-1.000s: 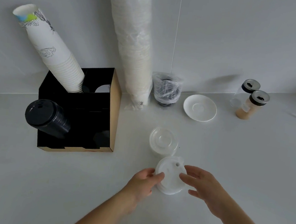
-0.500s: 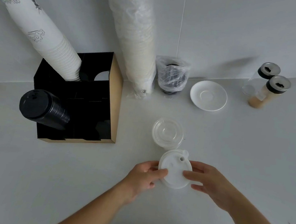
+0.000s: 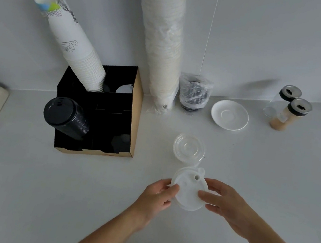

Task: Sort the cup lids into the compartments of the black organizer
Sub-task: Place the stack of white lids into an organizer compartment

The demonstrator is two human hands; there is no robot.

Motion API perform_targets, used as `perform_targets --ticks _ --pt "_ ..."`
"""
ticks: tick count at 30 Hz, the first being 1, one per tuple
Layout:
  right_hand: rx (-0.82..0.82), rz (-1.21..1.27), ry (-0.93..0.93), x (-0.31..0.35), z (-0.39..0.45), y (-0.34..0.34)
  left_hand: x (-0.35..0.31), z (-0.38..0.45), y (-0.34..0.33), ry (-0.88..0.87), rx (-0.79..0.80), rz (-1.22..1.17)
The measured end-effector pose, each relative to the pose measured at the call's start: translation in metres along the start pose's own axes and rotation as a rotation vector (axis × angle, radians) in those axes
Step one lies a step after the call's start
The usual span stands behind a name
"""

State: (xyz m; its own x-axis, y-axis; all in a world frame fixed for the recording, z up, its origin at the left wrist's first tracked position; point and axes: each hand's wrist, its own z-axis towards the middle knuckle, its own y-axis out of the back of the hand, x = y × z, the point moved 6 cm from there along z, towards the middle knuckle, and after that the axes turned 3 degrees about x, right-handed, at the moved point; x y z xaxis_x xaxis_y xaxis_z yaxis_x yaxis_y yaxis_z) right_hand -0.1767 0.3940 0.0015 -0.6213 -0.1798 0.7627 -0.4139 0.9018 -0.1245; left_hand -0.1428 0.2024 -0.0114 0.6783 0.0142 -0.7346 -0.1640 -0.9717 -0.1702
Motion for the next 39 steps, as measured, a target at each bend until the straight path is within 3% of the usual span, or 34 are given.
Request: perform_targets --ticks 14,18,27,39 --pt "-0.002 0.085 0.158 0.02 -0.014 -0.067 -0.011 -0.051 0.054 -0.058 -0.005 -0.026" --pt "0.022 0.086 0.172 0.031 -0.009 -0.096 -0.018 -0.07 0.076 -0.075 -0.067 0.025" --pt "0.024 0.036 0.232 0.065 0.007 -0.165 -0.025 -0.107 0.125 -0.184 -0.172 -0.095" --pt "0.057 -0.098 0.222 0.114 0.028 -0.2 -0.053 -0.118 0.164 -0.312 -0.276 -0.198"
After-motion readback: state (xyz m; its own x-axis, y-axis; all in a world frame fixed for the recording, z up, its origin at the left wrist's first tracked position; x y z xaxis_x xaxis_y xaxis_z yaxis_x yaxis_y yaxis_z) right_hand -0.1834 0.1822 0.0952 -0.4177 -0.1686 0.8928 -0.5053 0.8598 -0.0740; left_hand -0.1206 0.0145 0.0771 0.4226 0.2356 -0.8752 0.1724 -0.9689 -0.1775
